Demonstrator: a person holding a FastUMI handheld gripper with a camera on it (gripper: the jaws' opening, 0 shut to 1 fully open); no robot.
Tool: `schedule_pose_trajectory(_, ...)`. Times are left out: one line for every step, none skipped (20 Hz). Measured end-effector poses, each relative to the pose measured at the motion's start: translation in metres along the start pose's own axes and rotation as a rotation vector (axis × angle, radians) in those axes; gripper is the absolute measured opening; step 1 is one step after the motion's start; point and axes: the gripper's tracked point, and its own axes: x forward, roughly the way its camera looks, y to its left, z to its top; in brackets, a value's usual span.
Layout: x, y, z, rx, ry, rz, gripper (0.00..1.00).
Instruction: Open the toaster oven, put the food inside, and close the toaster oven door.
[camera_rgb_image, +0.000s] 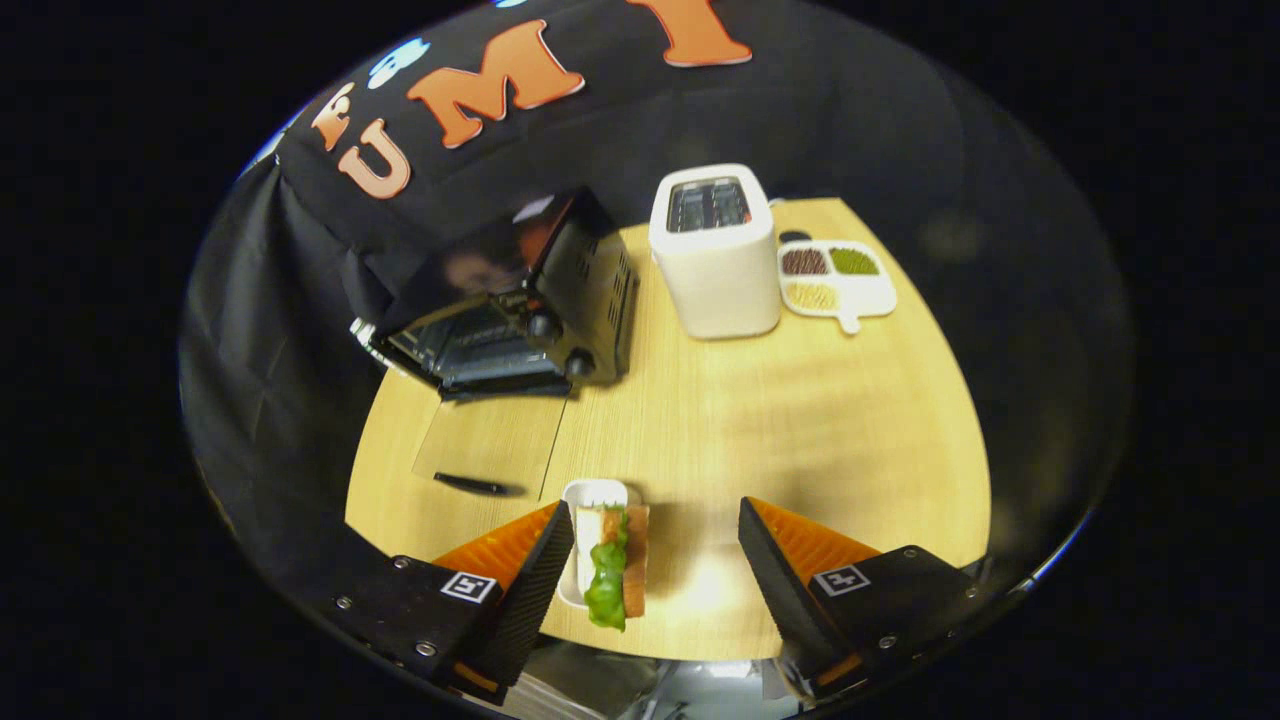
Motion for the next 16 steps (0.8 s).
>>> schedule_pose_trajectory(0.008, 0.002, -0.013, 0.005, 0.046, 0.013, 0.99)
schedule_pose_trajectory(0.016, 0.006, -0.023, 0.022, 0.092, 0.035, 0.99)
schedule_pose_trajectory(0.021, 0.01, -0.034, 0.044, 0.126, 0.059, 0.99)
schedule_pose_trajectory(0.027, 0.013, -0.04, 0.068, 0.158, 0.084, 0.99)
schedule_pose_trajectory(0.032, 0.015, -0.047, 0.092, 0.179, 0.098, 0.98)
schedule_pose_trajectory(0.038, 0.017, -0.051, 0.105, 0.192, 0.105, 0.97)
schedule_pose_trajectory(0.043, 0.016, -0.056, 0.106, 0.205, 0.104, 0.97)
schedule_pose_trajectory(0.048, 0.017, -0.058, 0.107, 0.215, 0.105, 0.93)
schedule_pose_trajectory(0.048, 0.022, -0.06, 0.115, 0.224, 0.116, 0.87)
schedule_pose_trajectory(0.051, 0.026, -0.062, 0.122, 0.231, 0.127, 0.77)
schedule_pose_trajectory(0.053, 0.028, -0.063, 0.124, 0.235, 0.133, 0.72)
schedule_pose_trajectory(0.054, 0.029, -0.062, 0.127, 0.237, 0.131, 0.62)
schedule_pose_trajectory(0.053, 0.029, -0.062, 0.131, 0.235, 0.125, 0.55)
schedule_pose_trajectory(0.052, 0.03, -0.061, 0.138, 0.24, 0.119, 0.44)
schedule_pose_trajectory(0.047, 0.032, -0.065, 0.145, 0.251, 0.112, 0.4)
schedule_pose_trajectory(0.046, 0.033, -0.063, 0.152, 0.247, 0.097, 0.36)
